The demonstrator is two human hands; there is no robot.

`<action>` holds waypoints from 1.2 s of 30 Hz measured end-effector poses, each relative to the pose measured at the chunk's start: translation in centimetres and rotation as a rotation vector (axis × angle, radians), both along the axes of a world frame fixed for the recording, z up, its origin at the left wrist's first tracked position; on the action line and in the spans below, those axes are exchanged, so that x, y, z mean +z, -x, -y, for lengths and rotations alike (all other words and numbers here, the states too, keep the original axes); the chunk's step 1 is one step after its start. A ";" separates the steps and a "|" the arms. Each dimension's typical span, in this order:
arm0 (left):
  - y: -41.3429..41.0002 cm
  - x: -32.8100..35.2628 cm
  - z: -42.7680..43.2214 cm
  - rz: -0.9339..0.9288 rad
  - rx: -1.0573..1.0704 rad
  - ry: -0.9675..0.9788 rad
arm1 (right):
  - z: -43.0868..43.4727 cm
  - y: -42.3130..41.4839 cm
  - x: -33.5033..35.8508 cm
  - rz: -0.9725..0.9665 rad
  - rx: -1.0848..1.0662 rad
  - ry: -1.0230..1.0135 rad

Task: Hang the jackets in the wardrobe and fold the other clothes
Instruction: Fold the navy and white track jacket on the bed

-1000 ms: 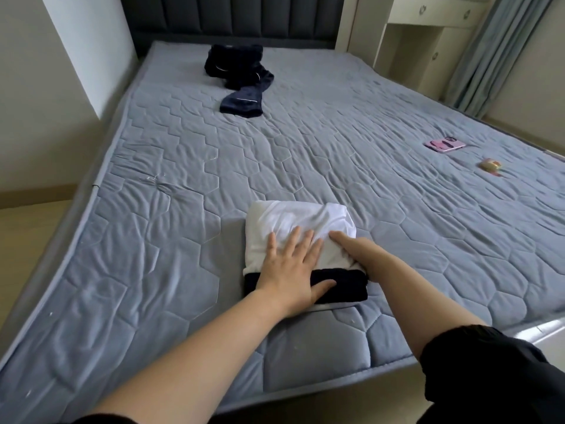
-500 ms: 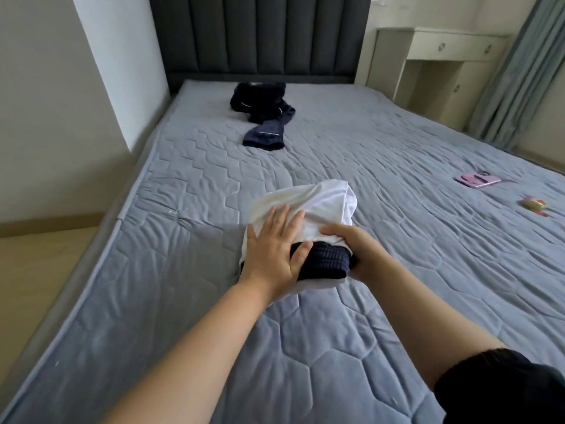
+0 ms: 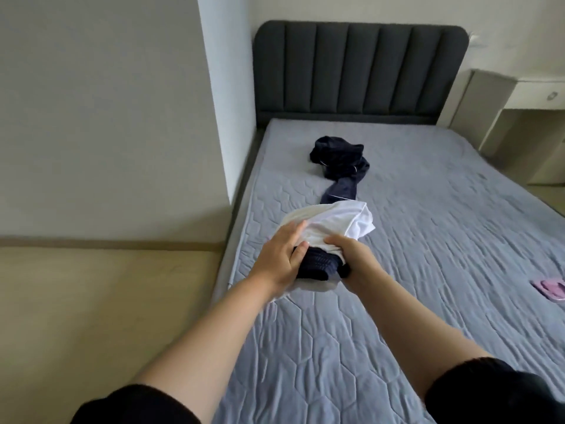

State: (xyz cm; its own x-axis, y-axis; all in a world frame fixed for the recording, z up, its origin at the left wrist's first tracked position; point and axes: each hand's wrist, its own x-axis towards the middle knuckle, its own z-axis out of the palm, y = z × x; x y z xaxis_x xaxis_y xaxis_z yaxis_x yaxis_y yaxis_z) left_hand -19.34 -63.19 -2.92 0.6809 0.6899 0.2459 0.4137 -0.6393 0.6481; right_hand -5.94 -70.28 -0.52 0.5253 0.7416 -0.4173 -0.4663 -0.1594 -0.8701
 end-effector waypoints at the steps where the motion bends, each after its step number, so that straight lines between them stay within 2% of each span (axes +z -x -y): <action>1: 1.7 3.2 -0.8 0.001 0.006 0.011 | -0.9 1.4 3.0 0.006 0.024 0.005; 5: 10.0 15.5 -3.2 0.031 0.119 0.049 | -5.1 9.0 14.5 -0.010 0.155 0.003; 11: 26.9 32.6 -5.5 0.018 0.409 0.140 | -10.4 26.6 30.1 -0.099 0.414 0.016; 16: 43.5 43.0 -5.3 0.144 0.647 0.270 | -13.8 40.5 39.8 -0.094 0.667 -0.013; 19: 52.3 45.8 -6.1 0.245 0.943 0.441 | -16.1 47.3 42.6 -0.111 0.826 -0.067; 21: 58.1 46.0 -6.4 0.415 1.097 0.710 | -17.5 51.7 43.9 -0.137 0.902 -0.082; 23: 63.0 45.9 -5.8 0.690 1.081 1.006 | -19.0 55.8 44.6 -0.159 0.967 -0.095; 25: 67.2 45.5 -5.3 0.937 1.001 1.136 | -20.8 59.8 44.9 -0.167 1.032 -0.106; 27: 70.8 45.4 -5.2 1.102 0.957 1.165 | -22.6 63.8 44.8 -0.177 1.113 -0.122; 29: 74.5 46.0 -5.4 1.157 0.967 1.138 | -24.5 68.2 44.8 -0.194 1.214 -0.135; 32: 81.5 47.0 -7.6 1.141 1.001 1.063 | -28.3 75.6 45.0 -0.205 1.363 -0.176; 36: 92.6 49.6 -13.2 1.056 1.153 0.916 | -35.2 86.8 47.0 -0.176 1.497 -0.248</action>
State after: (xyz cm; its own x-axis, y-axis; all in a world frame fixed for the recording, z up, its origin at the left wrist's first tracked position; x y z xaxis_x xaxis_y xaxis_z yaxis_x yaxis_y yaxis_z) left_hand -111.95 -50.03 46.63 -0.3585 0.8025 -0.4770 -0.4311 0.3109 0.8470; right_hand -92.74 -35.05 46.49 -0.7886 0.5873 -0.1820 -0.1109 -0.4270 -0.8974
